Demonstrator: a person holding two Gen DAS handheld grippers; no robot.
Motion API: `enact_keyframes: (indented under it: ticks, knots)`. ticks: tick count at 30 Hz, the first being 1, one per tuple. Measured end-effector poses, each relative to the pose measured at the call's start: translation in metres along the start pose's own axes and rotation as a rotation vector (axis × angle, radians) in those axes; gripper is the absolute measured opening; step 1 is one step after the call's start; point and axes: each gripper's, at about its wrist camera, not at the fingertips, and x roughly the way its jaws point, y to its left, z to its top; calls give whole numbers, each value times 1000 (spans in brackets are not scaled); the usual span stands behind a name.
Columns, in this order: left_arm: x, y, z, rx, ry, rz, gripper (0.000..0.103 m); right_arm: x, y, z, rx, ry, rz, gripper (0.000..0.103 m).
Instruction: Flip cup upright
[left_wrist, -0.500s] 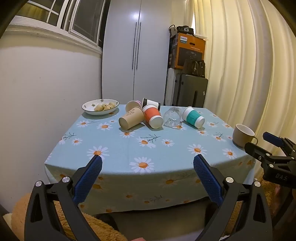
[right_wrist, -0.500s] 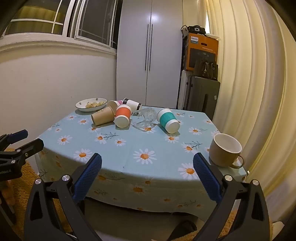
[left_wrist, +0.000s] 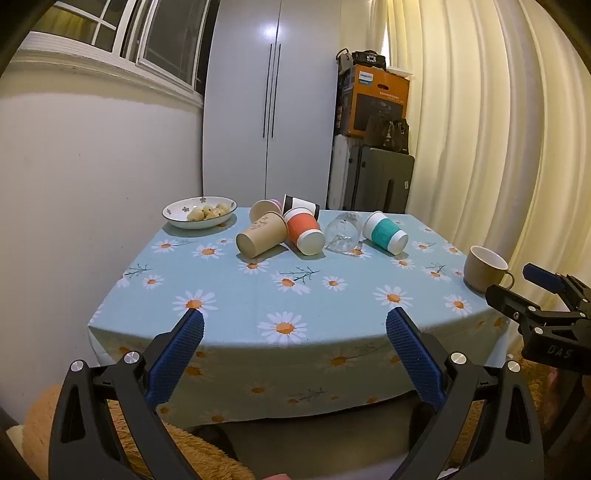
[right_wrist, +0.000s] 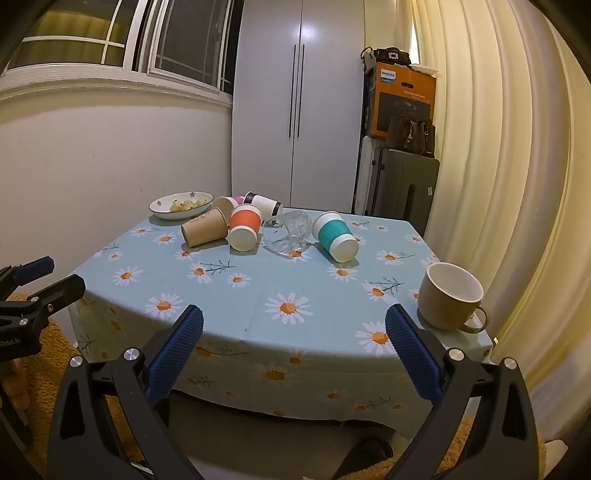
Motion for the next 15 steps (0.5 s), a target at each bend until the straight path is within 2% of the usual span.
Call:
enact_keyframes:
  ticks: [15]
  knots:
    - [7, -8, 10, 10, 15, -1, 96, 5, -5, -2, 3, 6, -4, 98]
